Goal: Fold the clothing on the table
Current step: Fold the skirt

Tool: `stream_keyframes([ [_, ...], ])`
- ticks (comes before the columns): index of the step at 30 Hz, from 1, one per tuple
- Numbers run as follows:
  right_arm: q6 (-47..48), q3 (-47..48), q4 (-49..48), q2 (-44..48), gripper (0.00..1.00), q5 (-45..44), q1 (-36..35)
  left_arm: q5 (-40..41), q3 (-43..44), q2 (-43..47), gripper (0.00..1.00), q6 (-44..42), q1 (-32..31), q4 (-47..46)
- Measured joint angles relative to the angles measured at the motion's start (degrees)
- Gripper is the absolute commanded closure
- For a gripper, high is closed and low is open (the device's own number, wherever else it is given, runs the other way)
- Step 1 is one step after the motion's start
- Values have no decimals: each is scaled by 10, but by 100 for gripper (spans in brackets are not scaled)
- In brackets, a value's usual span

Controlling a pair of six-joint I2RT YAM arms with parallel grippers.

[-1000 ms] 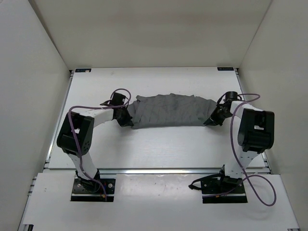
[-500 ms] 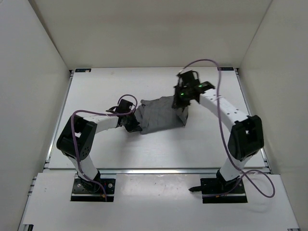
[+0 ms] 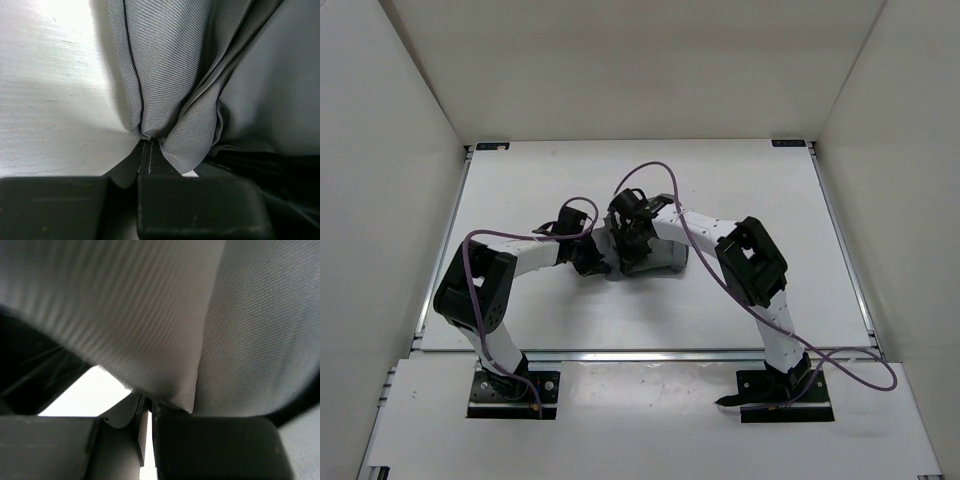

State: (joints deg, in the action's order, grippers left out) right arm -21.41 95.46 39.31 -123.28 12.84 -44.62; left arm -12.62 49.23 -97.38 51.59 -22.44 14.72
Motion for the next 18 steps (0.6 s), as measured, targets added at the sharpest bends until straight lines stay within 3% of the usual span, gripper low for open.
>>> stream_keyframes([
  [9,0,3,-3,9,100,2,-5,-1,0,0,97,-5,-1,0],
  [14,3,42,30,-16,100,-7,-12,-4,-5,4,70,-10,2,-1],
  [18,-8,77,57,-50,100,-41,-23,-15,-25,34,67,-11,25,10],
])
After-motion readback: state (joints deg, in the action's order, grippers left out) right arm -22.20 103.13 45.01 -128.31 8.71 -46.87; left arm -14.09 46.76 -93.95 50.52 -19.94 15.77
